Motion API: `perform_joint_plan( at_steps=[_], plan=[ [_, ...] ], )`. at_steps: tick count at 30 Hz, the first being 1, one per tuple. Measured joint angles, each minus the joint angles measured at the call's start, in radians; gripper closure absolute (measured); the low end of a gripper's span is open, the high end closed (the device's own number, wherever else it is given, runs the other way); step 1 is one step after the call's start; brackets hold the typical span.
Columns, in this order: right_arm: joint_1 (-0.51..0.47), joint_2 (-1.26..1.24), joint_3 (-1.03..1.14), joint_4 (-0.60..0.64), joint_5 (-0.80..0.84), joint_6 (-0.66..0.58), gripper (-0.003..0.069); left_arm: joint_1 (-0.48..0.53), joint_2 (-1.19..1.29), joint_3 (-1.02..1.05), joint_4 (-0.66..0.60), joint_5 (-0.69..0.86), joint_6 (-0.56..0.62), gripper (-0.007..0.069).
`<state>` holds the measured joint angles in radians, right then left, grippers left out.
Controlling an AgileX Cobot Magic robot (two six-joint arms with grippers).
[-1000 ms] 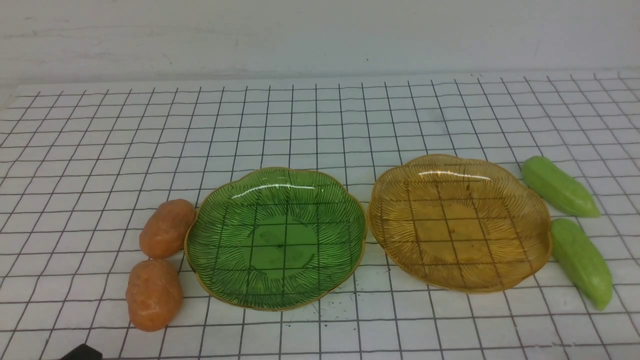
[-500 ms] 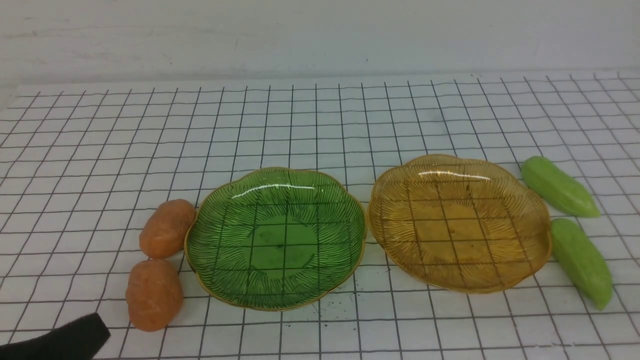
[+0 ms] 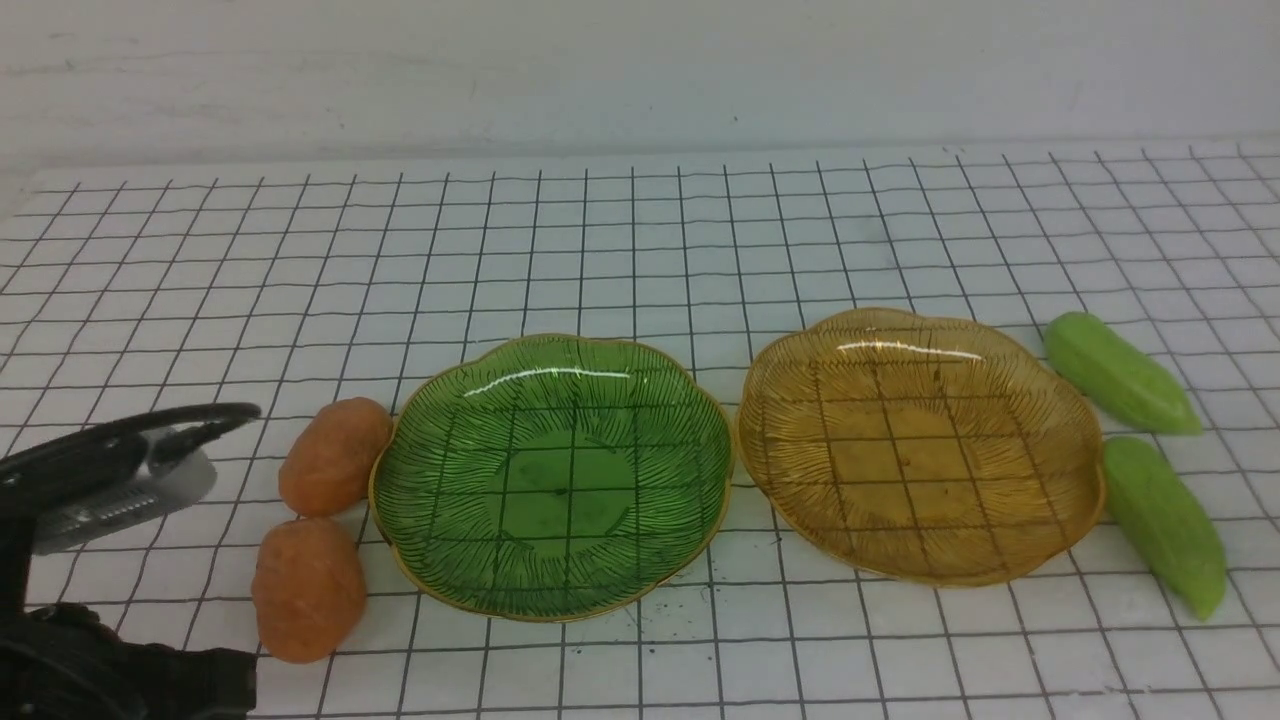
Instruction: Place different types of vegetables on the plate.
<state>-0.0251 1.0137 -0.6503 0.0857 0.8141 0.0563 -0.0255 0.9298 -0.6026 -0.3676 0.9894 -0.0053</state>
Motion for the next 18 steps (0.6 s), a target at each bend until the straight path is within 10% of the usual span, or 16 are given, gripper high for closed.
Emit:
perform_joint_plan(
  at_steps=[18],
  plan=[
    [0.001,0.569,-0.208,-0.168,-0.197,0.093,0.0232,0.000,0.005,0.000,-0.001,-0.080,0.036,0.0628]
  ],
)
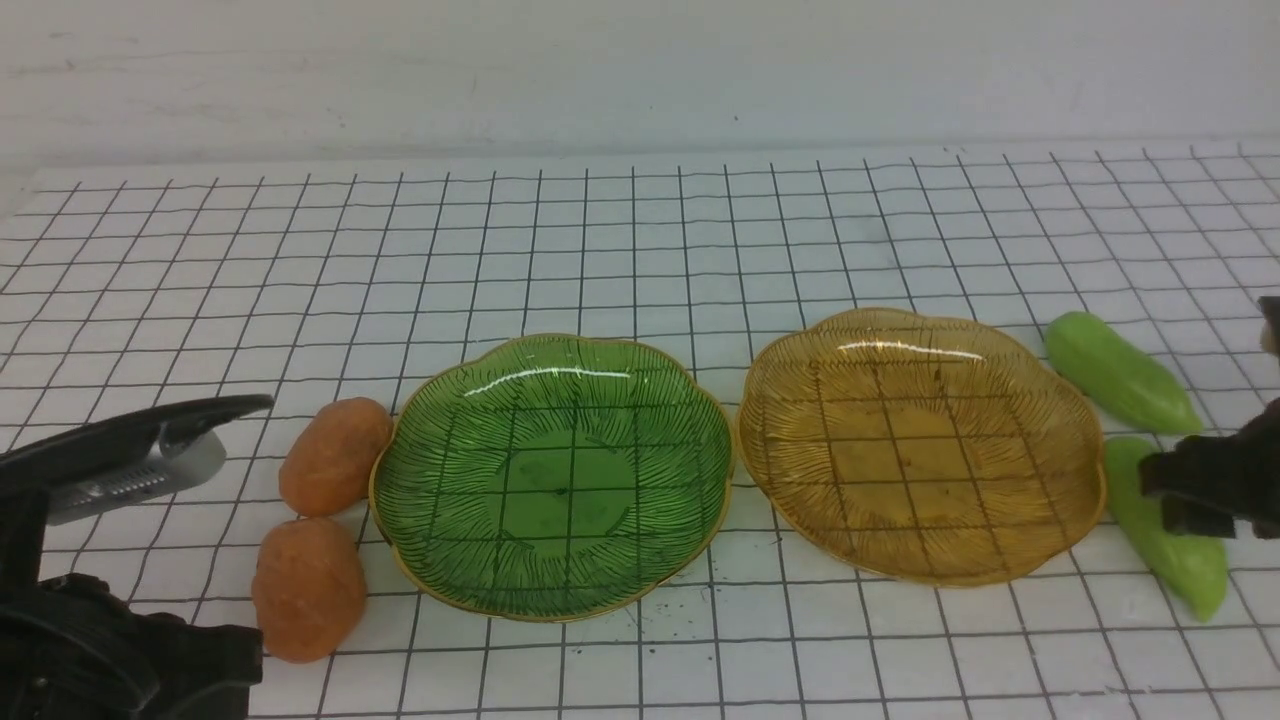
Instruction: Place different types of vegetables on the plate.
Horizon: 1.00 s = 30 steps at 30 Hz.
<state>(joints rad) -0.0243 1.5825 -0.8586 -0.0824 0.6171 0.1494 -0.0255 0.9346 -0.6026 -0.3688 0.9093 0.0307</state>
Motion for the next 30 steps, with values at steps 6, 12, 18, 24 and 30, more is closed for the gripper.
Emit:
perform_joint_plan(
  at_steps=[6,12,18,24,30],
  plan=[
    [0.000,0.114,-0.017,-0.026,-0.041,0.000,0.0227,0.000,0.000,0.000,0.000,-0.001,0.000,0.0628],
    [0.000,0.156,-0.027,-0.091,-0.042,0.000,0.0248,0.000,0.000,0.000,-0.002,-0.001,0.000,0.0628],
    [0.000,0.166,-0.034,-0.115,0.022,0.000,0.0302,0.000,0.001,0.000,-0.003,-0.001,0.000,0.0628],
    [0.000,0.145,-0.156,-0.144,0.244,-0.001,0.0302,0.000,0.001,0.000,-0.003,-0.001,0.000,0.0628],
    [0.001,0.017,-0.337,0.017,0.363,-0.005,0.0302,0.000,0.001,0.000,-0.003,-0.004,0.000,0.0628]
  ],
)
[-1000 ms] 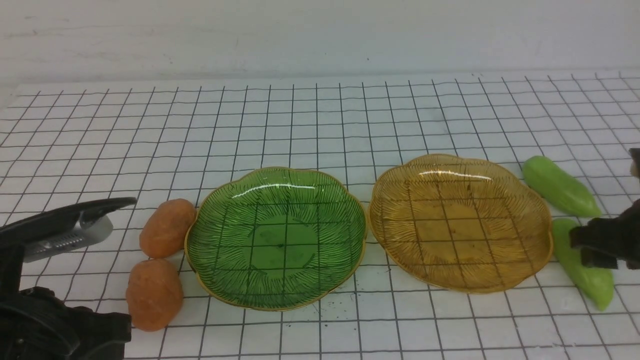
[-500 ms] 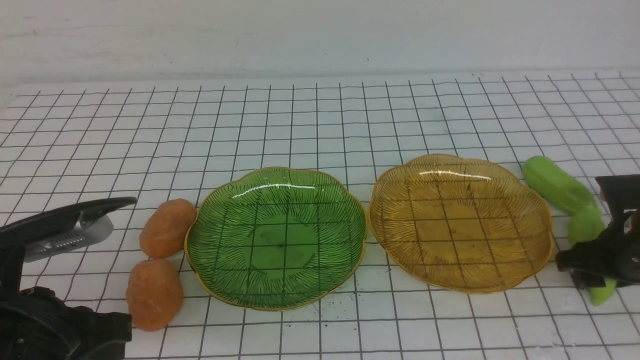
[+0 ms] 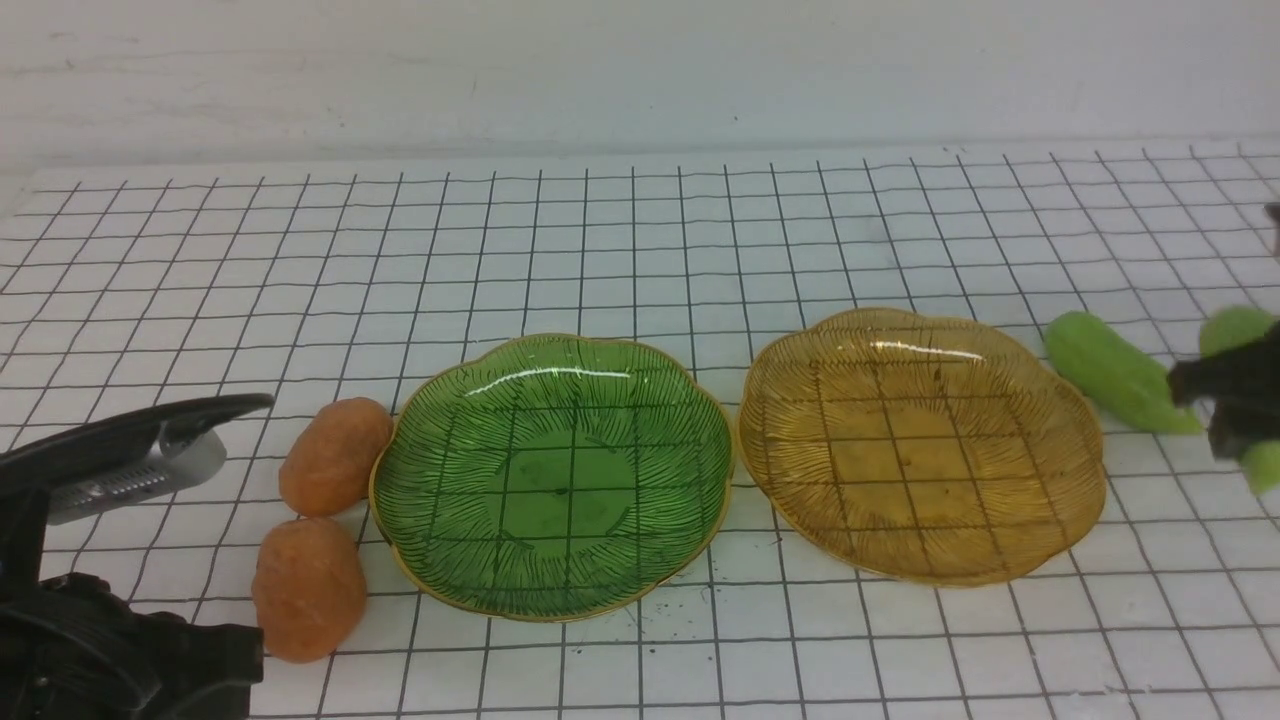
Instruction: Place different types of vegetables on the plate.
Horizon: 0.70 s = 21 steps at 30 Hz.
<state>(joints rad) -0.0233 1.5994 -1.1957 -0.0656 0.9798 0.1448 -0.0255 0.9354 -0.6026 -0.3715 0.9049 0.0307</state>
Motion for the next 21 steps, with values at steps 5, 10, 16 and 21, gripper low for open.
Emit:
perform_joint_plan(
  at_steps=[5,10,16,21],
  plan=[
    [0.042,0.000,-0.028,0.251,-0.067,-0.167,0.0302,0.000,0.000,0.000,0.000,-0.020,0.000,0.0628],
    [0.140,0.130,-0.029,0.367,-0.111,-0.366,0.0302,0.000,0.000,0.000,0.000,-0.021,0.001,0.0628],
    [0.163,0.214,-0.029,0.370,-0.160,-0.378,0.0274,0.000,0.000,0.000,0.000,-0.022,0.001,0.0628],
    [0.163,0.216,-0.032,0.365,-0.163,-0.379,0.0079,0.000,0.000,0.000,0.000,-0.023,0.000,0.0628]
  ],
)
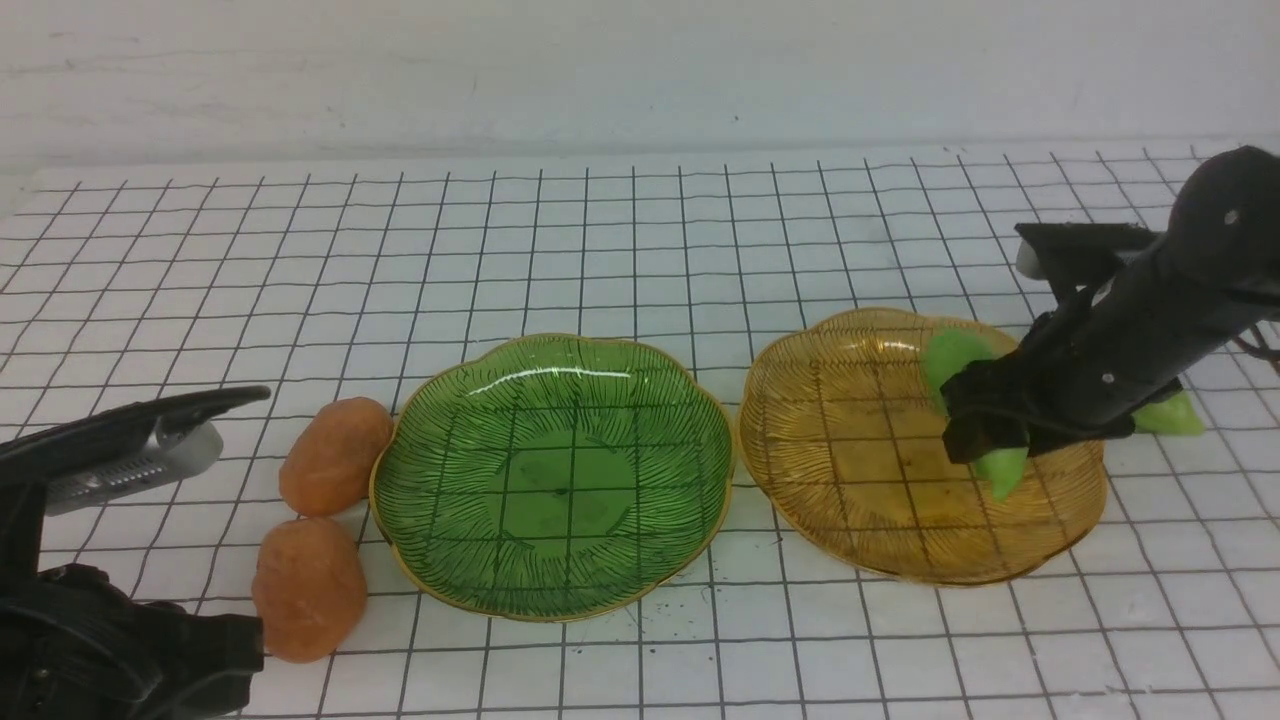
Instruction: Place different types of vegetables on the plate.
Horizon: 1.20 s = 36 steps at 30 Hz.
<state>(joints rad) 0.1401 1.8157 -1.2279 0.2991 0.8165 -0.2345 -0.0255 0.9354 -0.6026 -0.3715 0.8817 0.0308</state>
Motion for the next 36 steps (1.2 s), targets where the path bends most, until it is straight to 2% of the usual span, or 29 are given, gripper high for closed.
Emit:
perform_joint_plan(
  at_steps=[3,12,15,20,33,36],
  plan=[
    [0.000,0.000,-0.027,-0.044,0.000,0.017,-0.0012,0.000,0.000,0.000,0.000,0.000,0.000,0.0628],
    [-0.057,0.004,-0.171,-0.236,-0.002,0.142,-0.0031,0.000,0.000,0.000,0.000,-0.001,0.000,0.0628],
    [-0.109,0.027,-0.211,-0.316,-0.018,0.174,-0.0012,0.000,0.000,0.000,0.000,-0.001,0.000,0.0628],
    [-0.156,0.097,-0.220,-0.348,-0.035,0.187,0.0021,0.000,0.000,0.000,0.000,-0.002,0.000,0.0628],
    [-0.167,0.221,-0.220,-0.434,-0.077,0.196,0.0083,0.000,0.000,0.000,0.000,-0.003,0.000,0.0628],
    [-0.170,0.232,-0.221,-0.460,-0.085,0.196,0.0135,0.000,0.000,0.000,0.000,-0.003,0.000,0.0628]
  ],
)
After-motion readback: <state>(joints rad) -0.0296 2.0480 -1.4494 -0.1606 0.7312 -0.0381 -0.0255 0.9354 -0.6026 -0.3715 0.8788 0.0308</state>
